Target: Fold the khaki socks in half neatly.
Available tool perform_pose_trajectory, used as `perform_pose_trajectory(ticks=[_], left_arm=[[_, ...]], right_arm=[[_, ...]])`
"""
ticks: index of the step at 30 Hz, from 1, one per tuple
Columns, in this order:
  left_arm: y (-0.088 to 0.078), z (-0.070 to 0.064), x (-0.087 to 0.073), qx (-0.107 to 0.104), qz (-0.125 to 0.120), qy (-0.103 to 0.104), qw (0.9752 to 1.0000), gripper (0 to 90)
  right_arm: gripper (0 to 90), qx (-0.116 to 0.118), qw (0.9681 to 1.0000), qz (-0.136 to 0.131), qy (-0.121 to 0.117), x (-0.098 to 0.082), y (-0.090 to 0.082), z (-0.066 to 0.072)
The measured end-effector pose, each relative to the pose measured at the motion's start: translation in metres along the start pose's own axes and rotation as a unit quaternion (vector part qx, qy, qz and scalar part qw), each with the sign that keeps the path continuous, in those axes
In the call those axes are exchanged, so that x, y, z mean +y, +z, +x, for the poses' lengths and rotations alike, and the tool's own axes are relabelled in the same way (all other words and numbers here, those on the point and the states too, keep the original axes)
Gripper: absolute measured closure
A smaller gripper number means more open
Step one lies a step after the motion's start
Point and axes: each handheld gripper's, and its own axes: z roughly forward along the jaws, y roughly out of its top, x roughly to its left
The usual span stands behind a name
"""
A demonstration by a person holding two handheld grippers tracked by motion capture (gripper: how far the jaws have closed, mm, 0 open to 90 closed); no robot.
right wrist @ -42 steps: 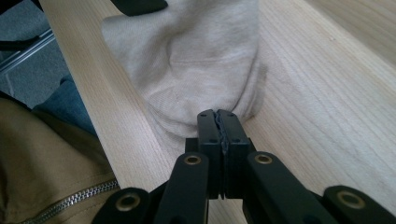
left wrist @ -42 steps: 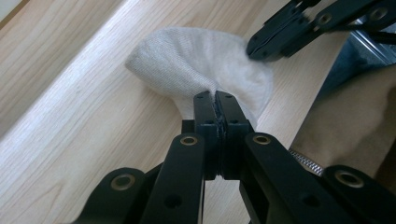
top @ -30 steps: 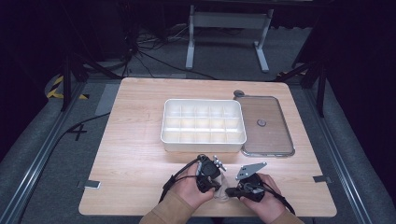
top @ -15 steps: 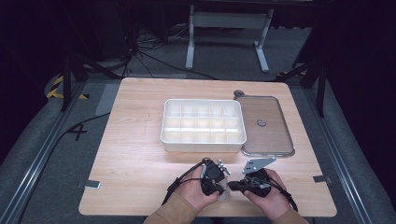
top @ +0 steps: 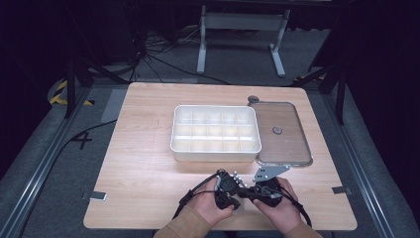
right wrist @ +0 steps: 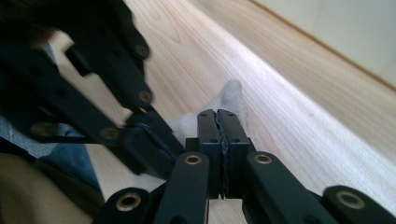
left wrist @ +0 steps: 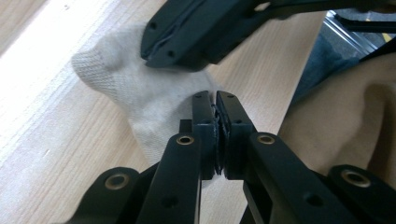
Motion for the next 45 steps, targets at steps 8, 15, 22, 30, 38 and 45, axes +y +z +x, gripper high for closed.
perform_pose_trajectory(ticks=[8, 15, 22, 30, 38, 45], left_arm=[[-0.020, 0.004, -0.006, -0.004, -0.030, -0.005, 0.9995, 84.3], [-0.019, 0.006, -0.007, -0.010, -0.008, -0.007, 0.9999, 84.8], [-0.003, 0.008, -0.007, -0.019, 0.031, -0.002, 0.9993, 84.1], [0.001, 0.008, -0.007, -0.023, 0.033, -0.008, 0.9991, 87.1], [0.001, 0.008, -0.008, -0.026, 0.034, -0.006, 0.9991, 87.3], [0.002, 0.006, -0.009, -0.021, 0.028, -0.002, 0.9994, 86.4]], right_arm=[[89.9, -0.002, 0.9998, 0.019, 0.009, -0.006, 0.006, -0.005], [89.9, -0.002, 0.9995, 0.028, 0.017, -0.008, 0.007, -0.007], [90.0, 0.002, 0.9991, 0.037, 0.020, -0.009, 0.008, -0.007], [89.9, -0.001, 0.9990, 0.042, 0.018, -0.010, 0.008, -0.006], [88.3, 0.007, 0.9993, 0.024, 0.028, -0.009, -0.002, -0.006], [83.5, -0.011, 0.9990, 0.010, 0.042, -0.006, -0.013, -0.006]])
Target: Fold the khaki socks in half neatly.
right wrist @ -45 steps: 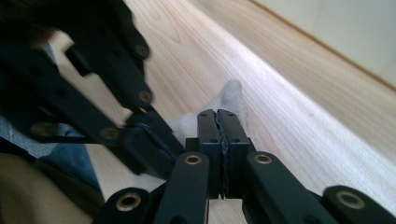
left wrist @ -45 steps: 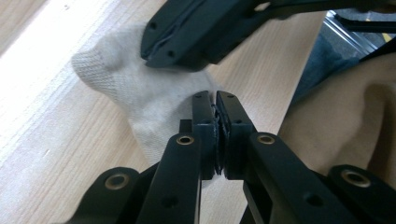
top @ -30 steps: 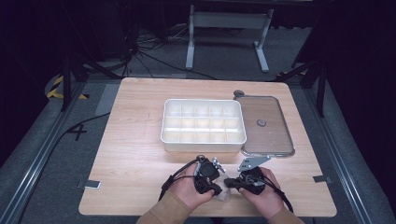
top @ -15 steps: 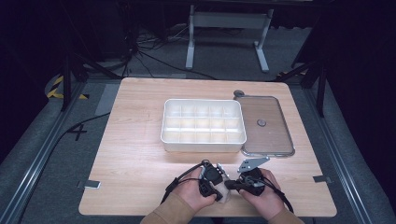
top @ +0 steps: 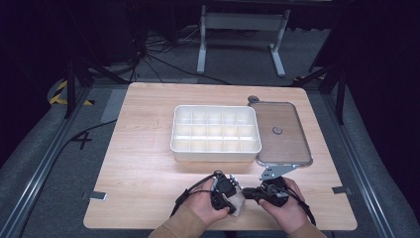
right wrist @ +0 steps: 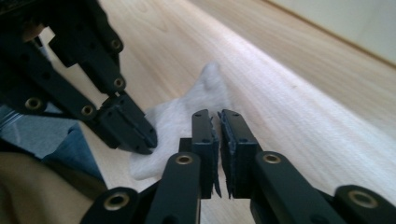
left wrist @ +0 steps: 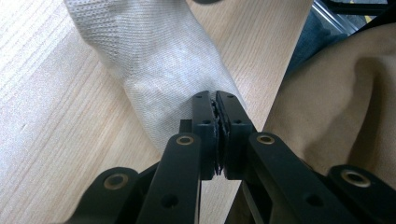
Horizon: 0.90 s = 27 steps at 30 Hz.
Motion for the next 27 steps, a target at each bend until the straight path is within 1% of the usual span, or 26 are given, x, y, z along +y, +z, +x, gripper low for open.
perform_pose_trajectory(ticks=[1, 3, 5, 6, 8, 10, 11, 14, 16, 18, 19, 20, 21, 23, 27], left_arm=[[0.000, 0.000, 0.000, 0.001, 0.001, 0.001, 1.0000, 86.3], [0.000, -0.001, 0.000, 0.001, 0.002, -0.001, 1.0000, 86.3], [0.000, -0.001, 0.000, 0.001, 0.001, -0.002, 1.0000, 86.3], [0.000, -0.001, 0.000, 0.001, 0.001, -0.003, 1.0000, 86.3], [0.000, -0.001, 0.000, 0.001, 0.001, -0.003, 1.0000, 86.3], [0.000, -0.001, 0.000, 0.003, 0.004, -0.002, 1.0000, 86.3], [0.000, -0.001, -0.001, 0.003, 0.005, -0.002, 1.0000, 86.3], [0.000, -0.002, -0.001, 0.001, 0.008, -0.002, 1.0000, 86.2], [0.000, -0.002, -0.001, 0.000, 0.006, -0.003, 1.0000, 86.0], [0.000, -0.002, -0.001, 0.001, 0.007, -0.002, 1.0000, 85.9], [0.000, -0.002, -0.001, 0.001, 0.007, -0.002, 1.0000, 86.0], [0.000, -0.002, -0.001, 0.001, 0.008, -0.002, 1.0000, 85.9], [0.000, -0.002, -0.001, 0.001, 0.008, -0.002, 1.0000, 85.9], [0.000, -0.002, -0.001, 0.001, 0.008, -0.003, 1.0000, 85.9], [0.000, -0.002, -0.002, 0.002, 0.009, -0.005, 0.9999, 86.0]], right_arm=[[82.9, -0.006, 1.0000, 0.001, -0.005, 0.001, 0.000, 0.000], [78.8, -0.004, 1.0000, 0.002, -0.002, 0.001, 0.001, 0.002], [70.4, -0.005, 1.0000, -0.003, 0.006, 0.001, 0.002, 0.004], [65.7, -0.012, 0.9998, -0.012, 0.008, 0.001, 0.003, 0.005], [61.6, -0.026, 0.9995, -0.015, 0.004, 0.002, 0.006, 0.007], [60.5, -0.026, 0.9995, -0.015, 0.005, 0.002, 0.007, 0.007], [59.7, -0.025, 0.9995, -0.014, 0.009, 0.001, 0.009, 0.006], [57.1, -0.021, 0.9994, -0.006, 0.028, 0.001, 0.012, 0.004], [54.8, -0.015, 0.9991, -0.006, 0.039, 0.000, 0.014, 0.004], [52.1, -0.013, 0.9984, 0.001, 0.055, -0.001, 0.017, 0.002], [52.1, -0.013, 0.9984, 0.001, 0.055, -0.001, 0.017, 0.002], [49.8, -0.010, 0.9976, 0.013, 0.068, -0.003, 0.020, -0.001], [49.8, -0.010, 0.9976, 0.013, 0.068, -0.003, 0.020, -0.001], [49.6, -0.004, 0.9967, 0.016, 0.079, -0.005, 0.022, -0.003], [49.5, -0.001, 0.9964, 0.017, 0.083, -0.005, 0.024, -0.003]])
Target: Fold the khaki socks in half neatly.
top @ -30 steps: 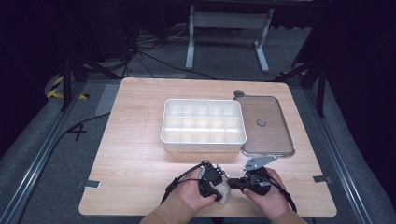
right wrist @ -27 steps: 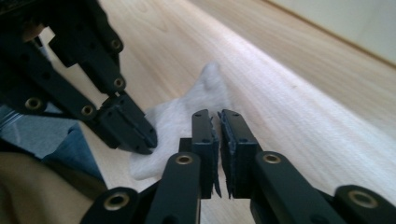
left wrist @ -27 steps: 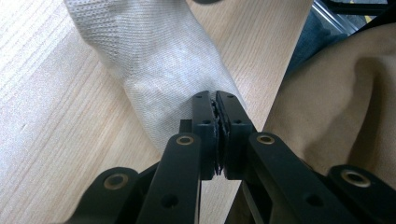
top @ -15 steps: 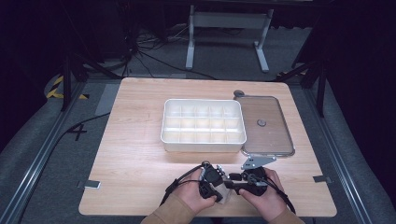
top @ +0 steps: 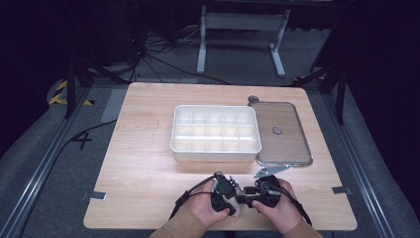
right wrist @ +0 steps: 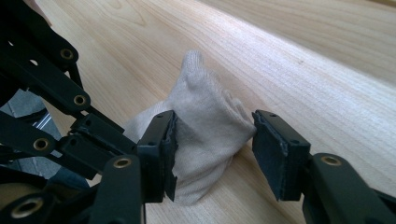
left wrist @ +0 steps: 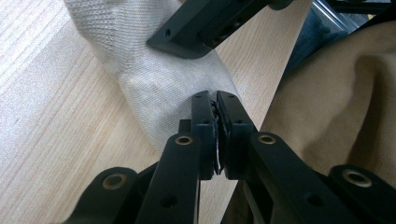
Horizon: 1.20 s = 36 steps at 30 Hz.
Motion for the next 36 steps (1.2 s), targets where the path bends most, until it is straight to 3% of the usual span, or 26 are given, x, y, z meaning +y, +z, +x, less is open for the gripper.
perform_pose_trajectory(ticks=[13, 25, 29, 32, 36], left_arm=[[0.001, 0.001, -0.001, -0.001, -0.007, -0.003, 1.0000, 86.3], [0.001, 0.000, -0.001, 0.004, -0.003, -0.001, 1.0000, 87.7], [0.001, 0.000, -0.001, 0.004, -0.002, 0.000, 1.0000, 87.7], [0.001, -0.001, 0.000, 0.005, -0.005, 0.001, 1.0000, 87.2], [0.000, -0.001, -0.001, 0.000, -0.005, 0.003, 1.0000, 84.2]], right_arm=[[52.5, 0.037, 0.9981, 0.005, 0.049, -0.004, 0.008, -0.008], [58.0, 0.052, 0.9967, -0.010, 0.061, -0.008, 0.012, -0.006], [64.7, 0.068, 0.9948, -0.010, 0.075, -0.009, 0.013, -0.008], [71.9, 0.077, 0.9942, -0.007, 0.075, -0.008, 0.012, -0.010], [75.6, 0.072, 0.9961, -0.005, 0.052, -0.006, 0.011, -0.008]])
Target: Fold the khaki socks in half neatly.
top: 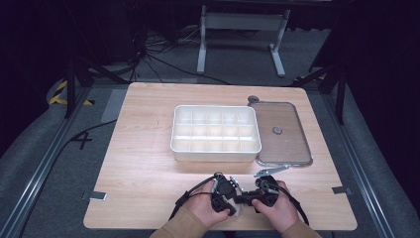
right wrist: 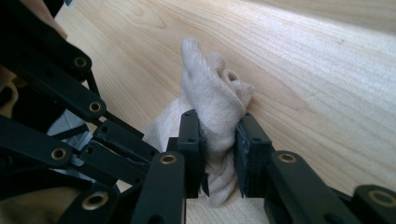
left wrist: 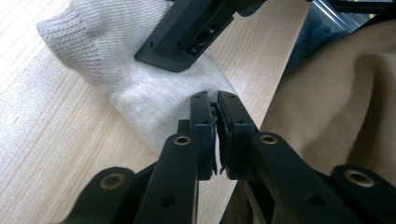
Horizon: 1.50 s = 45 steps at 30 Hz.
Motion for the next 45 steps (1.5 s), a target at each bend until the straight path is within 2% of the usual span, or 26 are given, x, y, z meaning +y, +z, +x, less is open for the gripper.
perform_pose_trajectory(ticks=[6, 8, 10, 11, 13, 16, 17, 22, 23, 24, 25, 34, 45], left_arm=[[-0.008, -0.001, -0.001, 0.000, 0.003, 0.003, 1.0000, 79.3], [-0.011, 0.000, -0.002, 0.000, -0.007, 0.004, 1.0000, 78.1], [-0.017, 0.002, -0.005, 0.003, -0.021, -0.002, 0.9998, 77.1], [-0.021, 0.003, -0.005, 0.004, -0.016, -0.004, 0.9999, 76.7], [-0.025, 0.005, -0.007, 0.006, -0.030, -0.012, 0.9995, 75.8], [-0.031, 0.007, -0.009, 0.013, -0.035, -0.018, 0.9992, 75.1], [-0.038, 0.010, -0.011, 0.021, -0.040, -0.024, 0.9987, 74.9], [-0.049, 0.017, -0.016, 0.030, -0.053, -0.030, 0.9977, 74.6], [-0.052, 0.017, -0.017, 0.033, -0.055, -0.038, 0.9972, 74.6], [-0.055, 0.020, -0.018, 0.034, -0.056, -0.035, 0.9972, 74.6], [-0.058, 0.022, -0.020, 0.036, -0.062, -0.041, 0.9966, 74.5], [-0.071, 0.033, -0.027, 0.040, -0.071, -0.058, 0.9949, 73.5], [-0.084, 0.039, -0.035, 0.047, -0.084, -0.073, 0.9927, 72.0]], right_arm=[[76.6, -0.006, 0.9996, -0.004, -0.026, 0.003, -0.002, 0.005], [76.5, -0.007, 0.9995, -0.003, -0.029, 0.003, -0.003, 0.007], [76.5, -0.006, 0.9993, -0.007, -0.036, 0.004, -0.005, 0.009], [76.4, -0.007, 0.9992, -0.009, -0.037, 0.004, -0.006, 0.009], [76.4, -0.009, 0.9991, -0.011, -0.040, 0.005, -0.008, 0.010], [76.4, -0.011, 0.9988, -0.013, -0.045, 0.007, -0.011, 0.010], [76.4, -0.012, 0.9988, -0.015, -0.046, 0.008, -0.013, 0.011], [76.3, -0.017, 0.9984, -0.016, -0.051, 0.014, -0.021, 0.012], [76.3, -0.018, 0.9983, -0.016, -0.053, 0.015, -0.023, 0.012], [76.2, -0.018, 0.9984, -0.014, -0.052, 0.017, -0.025, 0.012], [76.2, -0.019, 0.9983, -0.014, -0.054, 0.019, -0.027, 0.012], [76.0, -0.035, 0.9976, -0.011, -0.059, 0.034, -0.041, 0.012], [76.0, -0.048, 0.9965, -0.013, -0.067, 0.050, -0.055, 0.012]])
